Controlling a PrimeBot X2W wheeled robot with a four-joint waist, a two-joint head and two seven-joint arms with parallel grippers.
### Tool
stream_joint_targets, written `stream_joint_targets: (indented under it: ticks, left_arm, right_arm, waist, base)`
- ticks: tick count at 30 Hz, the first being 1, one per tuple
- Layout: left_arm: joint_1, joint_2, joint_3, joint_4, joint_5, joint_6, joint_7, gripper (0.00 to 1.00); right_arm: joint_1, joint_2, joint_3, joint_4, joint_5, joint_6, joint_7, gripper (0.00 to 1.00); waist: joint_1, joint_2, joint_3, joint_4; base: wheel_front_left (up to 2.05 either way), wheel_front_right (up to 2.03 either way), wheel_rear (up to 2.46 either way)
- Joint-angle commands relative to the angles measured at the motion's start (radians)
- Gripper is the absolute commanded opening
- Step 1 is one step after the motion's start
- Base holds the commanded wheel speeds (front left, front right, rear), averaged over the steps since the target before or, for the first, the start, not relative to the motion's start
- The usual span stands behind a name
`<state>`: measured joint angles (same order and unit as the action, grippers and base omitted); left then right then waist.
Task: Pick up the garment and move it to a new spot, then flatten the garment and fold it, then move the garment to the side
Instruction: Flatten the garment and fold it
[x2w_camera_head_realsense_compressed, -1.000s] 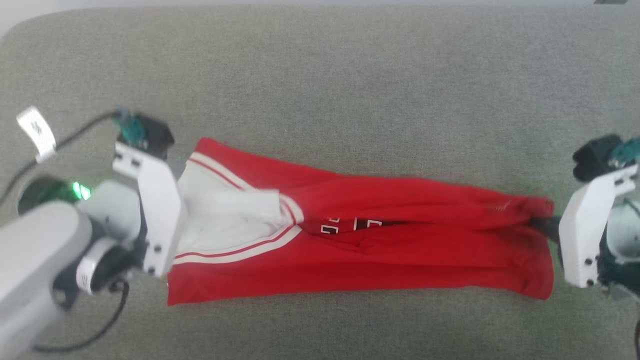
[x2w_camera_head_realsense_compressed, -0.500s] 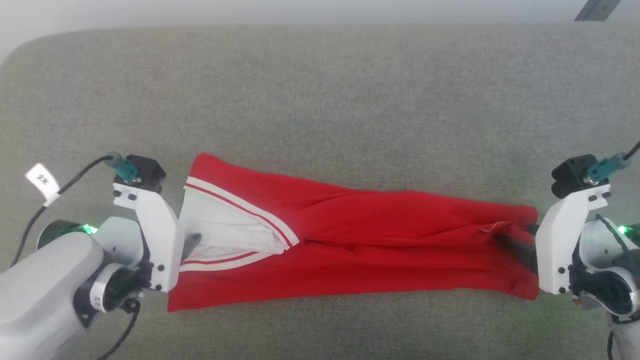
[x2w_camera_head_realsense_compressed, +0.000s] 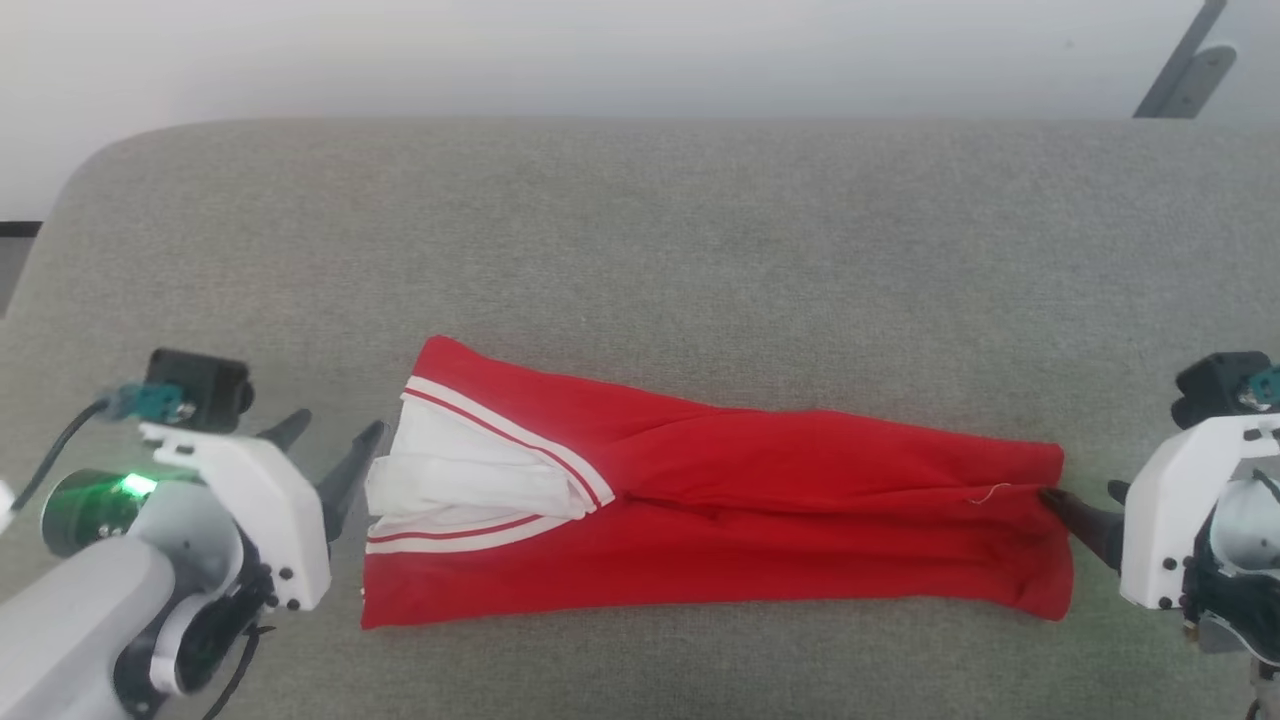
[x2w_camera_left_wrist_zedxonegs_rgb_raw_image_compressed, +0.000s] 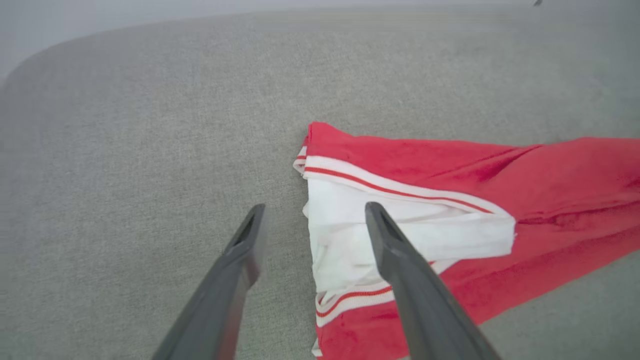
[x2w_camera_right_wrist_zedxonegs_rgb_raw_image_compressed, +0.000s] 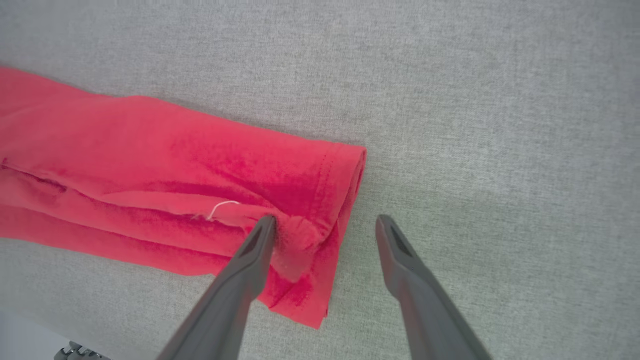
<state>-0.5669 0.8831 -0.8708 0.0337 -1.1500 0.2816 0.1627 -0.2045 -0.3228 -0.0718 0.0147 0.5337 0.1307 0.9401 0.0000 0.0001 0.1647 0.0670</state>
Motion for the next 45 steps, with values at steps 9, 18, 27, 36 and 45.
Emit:
stream_joint_targets:
  ticks: [9,18,27,36,45]
  left_arm:
    - [0.159,-0.001,0.084,0.01,0.008,-0.006,-0.318,1.0]
    - [0.275,-0.065,0.215,0.087,0.057,-0.039,-0.428,1.0]
    - [0.374,-0.209,0.443,0.137,0.207,-0.136,-0.428,1.0]
    - [0.456,-0.327,0.622,0.174,0.299,-0.233,-0.428,1.0]
    - [0.464,-0.382,0.686,0.183,0.357,-0.274,-0.428,1.0]
  right_arm:
    - [-0.006,0.017,-0.031,0.117,-0.005,0.0,-0.02,1.0]
    - [-0.086,0.034,0.039,0.33,0.032,0.0,-0.061,1.0]
    - [-0.145,0.024,0.191,0.435,0.147,0.001,-0.074,0.0]
    - [-0.181,-0.084,0.179,0.426,0.251,-0.001,-0.138,0.0]
    - [-0.189,-0.236,0.051,0.476,0.242,-0.001,-0.187,0.0]
  waist:
    - [0.0,-0.0001,-0.012,0.038]
    - [0.0,-0.0001,-0.004,0.071]
    - [0.0,-0.0001,0.007,0.093]
    - [0.0,-0.0001,0.009,0.069]
    - [0.0,-0.0001,0.029,0.035]
  base:
    - [0.0,0.0,0.0]
    - [0.0,0.0,0.0]
    - [0.0,0.0,0.0]
    - [0.0,0.0,0.0]
    - [0.0,0.0,0.0]
